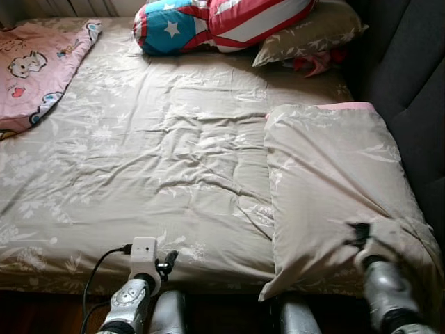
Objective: Clean up the room
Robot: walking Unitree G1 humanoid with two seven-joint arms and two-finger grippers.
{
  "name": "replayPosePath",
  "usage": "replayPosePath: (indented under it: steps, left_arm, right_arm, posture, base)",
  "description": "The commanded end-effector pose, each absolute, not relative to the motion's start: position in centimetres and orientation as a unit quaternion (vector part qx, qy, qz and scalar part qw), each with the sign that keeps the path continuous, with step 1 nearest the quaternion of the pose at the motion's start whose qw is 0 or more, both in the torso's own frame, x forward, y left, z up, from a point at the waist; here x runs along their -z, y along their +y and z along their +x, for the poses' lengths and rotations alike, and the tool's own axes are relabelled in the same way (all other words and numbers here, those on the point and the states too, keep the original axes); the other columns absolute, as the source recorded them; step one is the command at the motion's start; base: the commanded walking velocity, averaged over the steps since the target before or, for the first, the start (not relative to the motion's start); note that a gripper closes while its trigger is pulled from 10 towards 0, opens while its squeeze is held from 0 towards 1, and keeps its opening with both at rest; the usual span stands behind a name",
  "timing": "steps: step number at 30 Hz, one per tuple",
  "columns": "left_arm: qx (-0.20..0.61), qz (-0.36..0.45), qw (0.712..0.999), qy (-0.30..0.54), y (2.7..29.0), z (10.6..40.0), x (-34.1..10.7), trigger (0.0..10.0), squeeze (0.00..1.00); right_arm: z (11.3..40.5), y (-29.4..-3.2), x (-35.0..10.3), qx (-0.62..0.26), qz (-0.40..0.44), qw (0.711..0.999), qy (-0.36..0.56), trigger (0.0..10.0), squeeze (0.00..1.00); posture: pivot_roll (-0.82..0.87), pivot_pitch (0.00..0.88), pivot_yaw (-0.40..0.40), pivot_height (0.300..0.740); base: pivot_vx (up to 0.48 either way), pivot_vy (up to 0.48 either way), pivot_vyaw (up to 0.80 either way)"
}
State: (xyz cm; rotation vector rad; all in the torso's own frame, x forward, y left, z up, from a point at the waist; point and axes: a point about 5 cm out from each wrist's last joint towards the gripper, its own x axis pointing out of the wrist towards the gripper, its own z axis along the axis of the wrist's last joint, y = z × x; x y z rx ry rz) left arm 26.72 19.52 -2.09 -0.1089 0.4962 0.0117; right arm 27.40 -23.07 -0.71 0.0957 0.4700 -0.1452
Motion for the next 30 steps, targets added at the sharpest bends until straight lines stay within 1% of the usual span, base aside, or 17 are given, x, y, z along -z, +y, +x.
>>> replayPosePath:
  steps: [1, 3, 4, 7, 8, 9, 10, 12, 16, 18, 23, 30]
  left_arm:
    - [-0.036, -0.074, 0.953, 0.292, 20.5, 24.7, 3.8, 10.0, 0.00]
    - [-0.045, -0.077, 0.949, 0.303, 20.6, 24.2, 4.1, 10.0, 0.00]
    - [-0.046, -0.073, 0.945, 0.316, 20.7, 23.7, 4.5, 10.0, 0.00]
    - [-0.046, -0.068, 0.942, 0.327, 20.8, 23.3, 4.8, 10.0, 0.00]
    - [-0.049, -0.065, 0.938, 0.337, 20.9, 22.8, 5.2, 10.0, 0.00]
    - [-0.049, -0.065, 0.938, 0.337, 20.9, 22.8, 5.2, 10.0, 0.00]
    - [-0.052, -0.065, 0.936, 0.342, 21.0, 22.6, 5.3, 10.0, 0.00]
    - [-0.050, -0.060, 0.935, 0.345, 21.3, 22.6, 5.3, 10.0, 0.00]
    - [-0.052, -0.062, 0.938, 0.337, 20.8, 23.4, 4.8, 10.0, 0.00]
    - [-0.051, -0.058, 0.936, 0.342, 20.7, 23.3, 4.9, 10.0, 0.00]
    - [-0.041, -0.040, 0.931, 0.361, 20.8, 22.8, 5.3, 10.0, 0.00]
    - [-0.047, -0.022, 0.918, 0.393, 21.4, 21.5, 6.2, 10.0, 0.00]
  right_arm:
    - [24.9, -21.4, 3.4, 0.047, 0.058, 0.954, 0.290, 10.0, 0.00]
    - [23.8, -20.5, 4.5, 0.044, 0.071, 0.945, 0.316, 10.0, 0.00]
    - [22.7, -19.9, 5.4, 0.051, 0.078, 0.936, 0.338, 10.0, 0.00]
    - [21.9, -19.4, 6.0, 0.058, 0.091, 0.930, 0.352, 10.0, 0.00]
    - [21.4, -18.8, 6.4, 0.053, 0.095, 0.927, 0.358, 10.0, 0.00]
    - [21.4, -18.8, 6.4, 0.053, 0.095, 0.927, 0.358, 10.0, 0.00]
    - [21.4, -18.5, 6.4, 0.043, 0.091, 0.929, 0.356, 10.0, 0.00]
    - [21.8, -18.4, 6.1, 0.046, 0.095, 0.934, 0.342, 10.0, 0.00]
    - [22.2, -19.0, 5.7, 0.064, 0.104, 0.936, 0.329, 10.0, 0.00]
    - [22.1, -18.9, 5.9, 0.057, 0.098, 0.935, 0.337, 10.0, 0.00]
    - [21.3, -18.5, 6.5, 0.046, 0.086, 0.926, 0.364, 10.0, 0.00]
    - [19.6, -18.2, 7.6, 0.058, 0.070, 0.910, 0.404, 10.0, 0.00]
  posture:
    - [-0.02, 0.098, 0.004, 0.651]
    - [-0.01, 0.078, 0.001, 0.661]
    - [-0.01, 0.067, -0.001, 0.671]
    - [-0.01, 0.053, -0.001, 0.681]
    - [0.00, 0.039, -0.003, 0.691]
    - [0.00, 0.039, -0.003, 0.691]
    - [0.00, 0.046, 0.003, 0.701]
    - [-0.02, 0.087, 0.013, 0.716]
    - [-0.02, 0.080, 0.006, 0.740]
    - [-0.01, 0.072, 0.003, 0.740]
    - [-0.01, 0.082, 0.000, 0.740]
    - [0.00, 0.083, -0.003, 0.740]
  base:
    - [0.000, 0.000, 0.00]
    - [0.000, 0.000, 0.00]
    - [0.000, 0.000, 0.00]
    - [0.000, 0.000, 0.00]
    - [0.000, 0.000, 0.00]
    - [0.000, 0.000, 0.00]
    - [0.000, 0.000, 0.00]
    - [0.000, 0.000, 0.00]
    - [0.000, 0.000, 0.00]
    - [0.000, 0.000, 0.00]
    - [0.000, 0.000, 0.00]
    - [0.000, 0.000, 0.00]
